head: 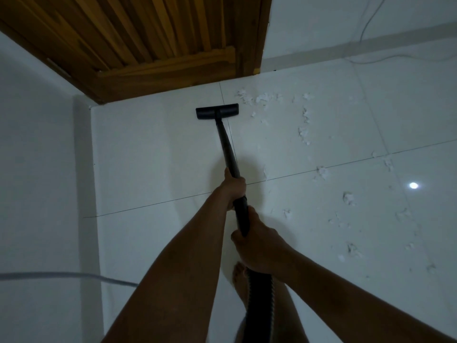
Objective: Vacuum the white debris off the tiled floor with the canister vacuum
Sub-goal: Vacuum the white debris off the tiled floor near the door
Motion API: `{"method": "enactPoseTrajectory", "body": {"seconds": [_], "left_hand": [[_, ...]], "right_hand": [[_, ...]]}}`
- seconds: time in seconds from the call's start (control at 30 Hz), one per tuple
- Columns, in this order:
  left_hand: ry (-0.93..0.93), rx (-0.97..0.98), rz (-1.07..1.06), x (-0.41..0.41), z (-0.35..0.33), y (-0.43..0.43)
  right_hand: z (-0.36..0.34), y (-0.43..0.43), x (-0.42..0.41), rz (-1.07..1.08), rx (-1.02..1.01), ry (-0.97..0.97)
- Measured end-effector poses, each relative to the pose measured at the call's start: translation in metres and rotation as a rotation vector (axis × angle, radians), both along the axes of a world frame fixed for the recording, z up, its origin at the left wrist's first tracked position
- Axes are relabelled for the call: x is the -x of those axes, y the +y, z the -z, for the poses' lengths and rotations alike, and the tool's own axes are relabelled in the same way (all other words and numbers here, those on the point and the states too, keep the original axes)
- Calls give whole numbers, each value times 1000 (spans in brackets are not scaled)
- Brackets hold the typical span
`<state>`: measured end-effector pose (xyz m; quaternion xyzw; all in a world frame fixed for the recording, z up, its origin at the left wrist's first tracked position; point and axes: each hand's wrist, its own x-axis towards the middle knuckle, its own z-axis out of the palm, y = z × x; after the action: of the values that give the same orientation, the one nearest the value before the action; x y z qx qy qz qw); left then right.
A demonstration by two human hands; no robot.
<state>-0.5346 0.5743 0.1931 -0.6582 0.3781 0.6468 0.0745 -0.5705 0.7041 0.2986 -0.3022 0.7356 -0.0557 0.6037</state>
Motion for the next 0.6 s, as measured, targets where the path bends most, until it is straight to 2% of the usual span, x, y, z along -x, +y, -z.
{"method": "enactPoseTrajectory", "body": {"seconds": [0.3,0.6], "left_hand": [[-14,72,20,0,36,-17],[-24,83,18,2,37,28]], "right_hand": [[44,-12,-2,32,23,-43],[37,31,4,66,16,-93]]}}
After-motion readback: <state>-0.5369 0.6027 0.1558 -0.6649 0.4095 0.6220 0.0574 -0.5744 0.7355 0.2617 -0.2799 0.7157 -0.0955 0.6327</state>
